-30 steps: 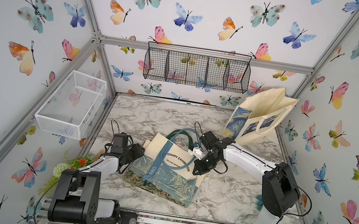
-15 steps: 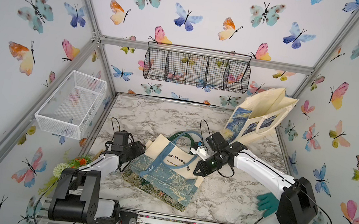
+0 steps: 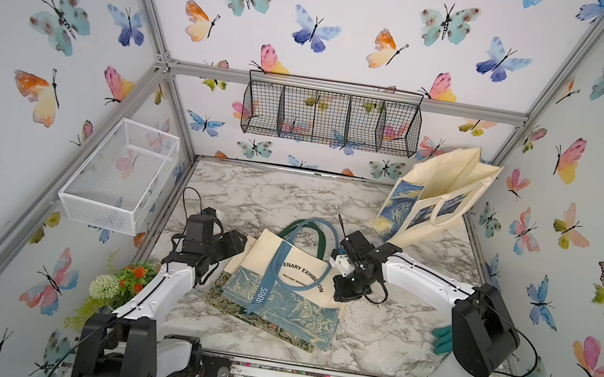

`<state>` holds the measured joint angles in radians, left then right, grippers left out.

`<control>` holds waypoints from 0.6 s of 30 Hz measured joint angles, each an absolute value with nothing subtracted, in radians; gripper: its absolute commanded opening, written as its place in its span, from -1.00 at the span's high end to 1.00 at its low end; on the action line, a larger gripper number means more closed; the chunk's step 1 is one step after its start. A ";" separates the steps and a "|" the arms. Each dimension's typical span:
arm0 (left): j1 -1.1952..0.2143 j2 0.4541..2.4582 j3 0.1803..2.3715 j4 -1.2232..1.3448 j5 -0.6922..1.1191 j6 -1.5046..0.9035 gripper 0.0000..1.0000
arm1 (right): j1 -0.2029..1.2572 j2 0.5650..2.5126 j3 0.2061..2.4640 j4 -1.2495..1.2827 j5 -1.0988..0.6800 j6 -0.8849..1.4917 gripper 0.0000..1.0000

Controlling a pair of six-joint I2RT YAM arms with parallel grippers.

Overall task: Put away the canvas bag
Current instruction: Adjust the canvas bag at the center of the board.

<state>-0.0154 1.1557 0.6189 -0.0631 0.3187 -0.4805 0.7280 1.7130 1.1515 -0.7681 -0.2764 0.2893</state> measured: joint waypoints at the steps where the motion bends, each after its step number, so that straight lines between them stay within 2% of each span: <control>1: -0.015 1.154 0.635 -0.070 0.321 -0.467 -0.15 | 0.723 1.717 1.151 -0.768 -0.265 0.296 0.78; 9: -0.050 1.201 0.605 -0.030 0.523 -0.443 -0.16 | 0.647 1.724 1.151 -0.774 -0.121 0.314 0.73; 18: -0.099 1.340 0.604 -0.050 0.568 -0.411 -0.16 | 0.596 1.742 1.171 -0.791 -0.043 0.325 0.72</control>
<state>-0.0986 1.3403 0.6041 -0.0498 0.5678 -0.4107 0.5957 1.7416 1.1709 -0.7910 -0.0433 0.3248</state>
